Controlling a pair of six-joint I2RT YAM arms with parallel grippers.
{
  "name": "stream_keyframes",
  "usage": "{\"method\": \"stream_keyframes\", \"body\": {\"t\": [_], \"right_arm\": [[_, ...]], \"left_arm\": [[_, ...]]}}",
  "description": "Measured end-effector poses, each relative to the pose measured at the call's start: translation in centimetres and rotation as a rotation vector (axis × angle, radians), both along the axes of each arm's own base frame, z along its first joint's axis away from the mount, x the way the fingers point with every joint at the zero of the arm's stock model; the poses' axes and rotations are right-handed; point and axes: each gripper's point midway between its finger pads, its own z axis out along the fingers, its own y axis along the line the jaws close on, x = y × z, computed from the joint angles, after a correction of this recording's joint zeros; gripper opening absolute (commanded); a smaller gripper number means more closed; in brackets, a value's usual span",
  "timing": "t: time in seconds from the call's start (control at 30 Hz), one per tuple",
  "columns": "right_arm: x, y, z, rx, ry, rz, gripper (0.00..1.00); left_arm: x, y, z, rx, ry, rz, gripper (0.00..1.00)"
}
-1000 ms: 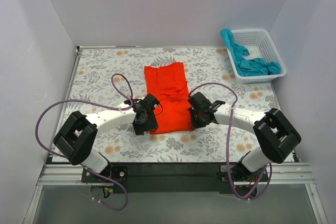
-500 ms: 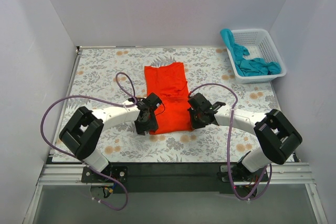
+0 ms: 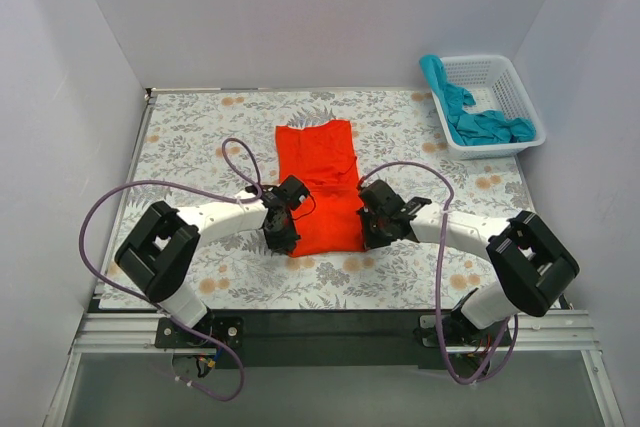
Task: Fold and stack the t-shirts
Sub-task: Fold the tshirt
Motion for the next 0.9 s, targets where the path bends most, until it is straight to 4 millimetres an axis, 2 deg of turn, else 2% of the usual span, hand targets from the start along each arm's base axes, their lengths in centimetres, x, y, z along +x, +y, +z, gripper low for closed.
{"method": "stream_keyframes", "body": {"t": [0.1,0.17,0.27,0.37,0.43,0.5,0.6,0.7,0.9], "right_arm": [[-1.6,0.1,0.0,0.02,0.037,0.036,0.01],[-3.8,0.0,0.1,0.019,0.083,0.078,0.01],[-8.4,-1.0,0.1,0.008,0.189,0.148,0.01],[-12.1,-2.2,1.4,0.013,0.277,0.184,0.01],[-13.2,-2.7,2.9,0.031,0.297,0.188,0.01],[-13.6,-3.0,4.6,0.036,0.303,0.181,0.01],[-12.8,-2.8,7.6,0.028,0.273,0.174,0.01],[-10.7,-2.3,10.0,0.021,0.223,0.155,0.01],[-6.4,-2.1,12.0,-0.015,0.16,0.12,0.01]], "left_arm": [[-0.9,0.2,0.1,-0.012,0.005,-0.004,0.0],[-2.5,0.6,0.2,-0.008,0.025,-0.022,0.0],[-6.7,1.5,0.5,0.021,0.112,-0.078,0.0],[-10.8,1.1,2.3,-0.024,0.198,-0.135,0.0],[-12.5,0.7,4.0,-0.076,0.216,-0.161,0.0],[-13.2,0.5,6.0,-0.119,0.221,-0.163,0.0],[-12.7,0.0,9.2,-0.153,0.195,-0.161,0.0],[-10.6,-0.6,11.3,-0.176,0.151,-0.143,0.0],[-5.1,0.4,12.2,-0.17,0.081,-0.069,0.0]]}}
